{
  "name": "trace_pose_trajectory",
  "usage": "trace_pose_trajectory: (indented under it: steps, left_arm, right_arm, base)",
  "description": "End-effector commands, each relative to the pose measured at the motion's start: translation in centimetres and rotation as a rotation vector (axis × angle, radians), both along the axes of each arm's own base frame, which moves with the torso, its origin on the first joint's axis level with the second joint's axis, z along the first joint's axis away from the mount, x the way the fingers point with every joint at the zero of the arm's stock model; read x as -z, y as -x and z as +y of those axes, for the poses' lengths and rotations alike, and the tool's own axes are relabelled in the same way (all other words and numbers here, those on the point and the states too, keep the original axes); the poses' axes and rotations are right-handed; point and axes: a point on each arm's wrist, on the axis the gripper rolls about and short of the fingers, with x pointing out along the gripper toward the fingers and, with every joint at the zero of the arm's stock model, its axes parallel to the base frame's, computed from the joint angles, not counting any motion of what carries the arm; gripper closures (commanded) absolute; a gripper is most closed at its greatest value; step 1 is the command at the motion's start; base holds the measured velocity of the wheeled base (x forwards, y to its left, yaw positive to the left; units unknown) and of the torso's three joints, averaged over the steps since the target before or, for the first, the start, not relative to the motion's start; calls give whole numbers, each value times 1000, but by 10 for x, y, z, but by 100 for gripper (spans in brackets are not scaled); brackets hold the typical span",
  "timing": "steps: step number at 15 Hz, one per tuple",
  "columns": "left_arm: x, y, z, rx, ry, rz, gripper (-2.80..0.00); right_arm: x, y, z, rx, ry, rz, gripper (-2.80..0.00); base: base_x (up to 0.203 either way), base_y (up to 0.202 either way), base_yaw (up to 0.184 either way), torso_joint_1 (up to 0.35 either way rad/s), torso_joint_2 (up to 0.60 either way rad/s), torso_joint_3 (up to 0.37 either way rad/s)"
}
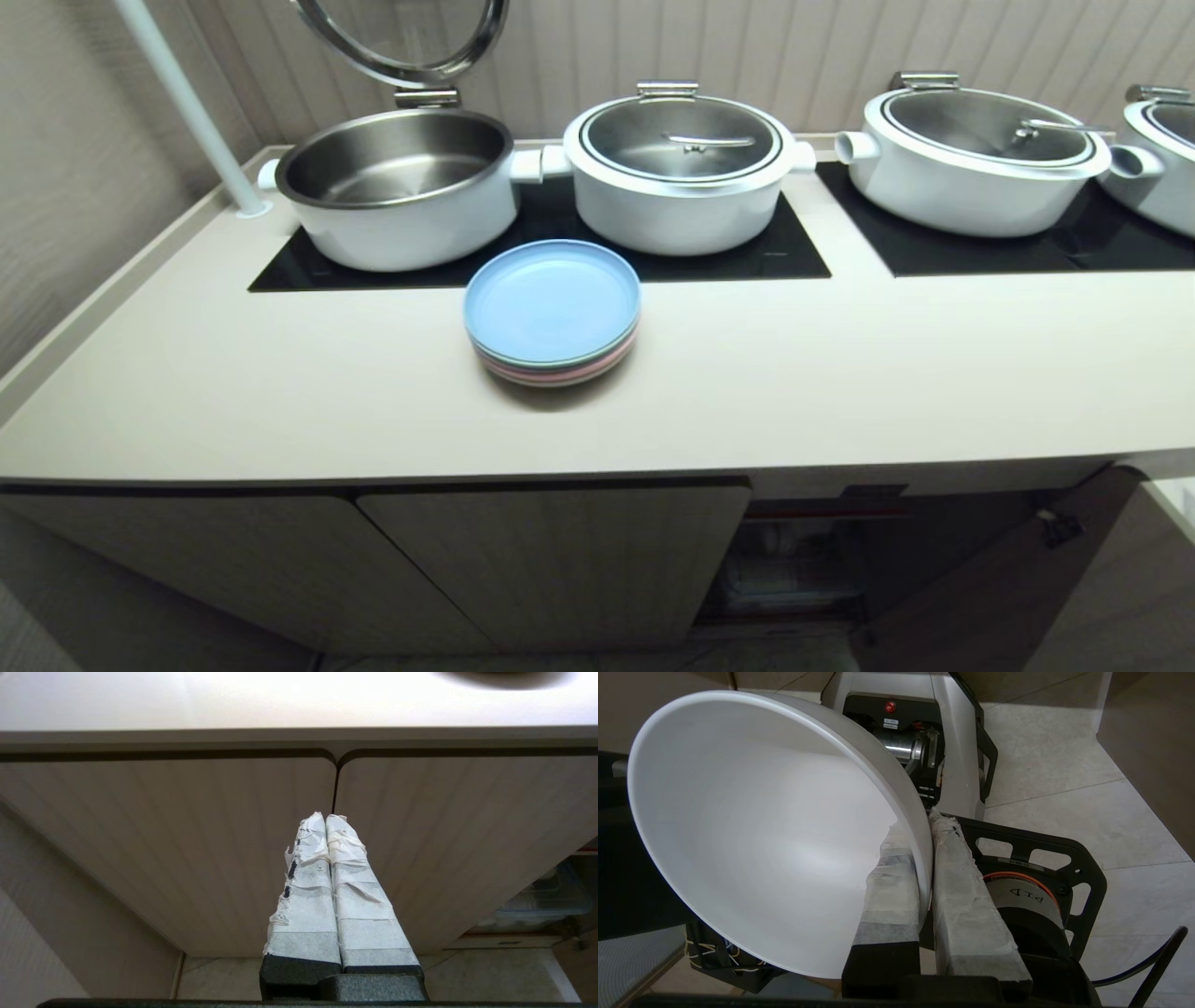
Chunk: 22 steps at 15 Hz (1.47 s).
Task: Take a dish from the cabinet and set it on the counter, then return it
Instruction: Put it back into the cabinet
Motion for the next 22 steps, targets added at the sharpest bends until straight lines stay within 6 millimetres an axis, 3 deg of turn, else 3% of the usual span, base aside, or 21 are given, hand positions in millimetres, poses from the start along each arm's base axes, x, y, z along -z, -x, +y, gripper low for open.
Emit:
trace_pose_trajectory:
  steps: [1,13,22]
  left_arm:
    - [0,0,0,1,0,0,0]
    - [0,0,0,1,0,0,0]
    - [0,0,0,0,0,0,0]
  right_arm:
    - [0,0,0,9,-1,6,0]
    - [2,0,-1,16,-1,13,0]
    - [2,0,-1,26,-1,20,0]
  base:
    - [0,0,0,-153,300,163]
    - [0,0,0,-159,346,183]
    - [0,0,0,-246,533,291]
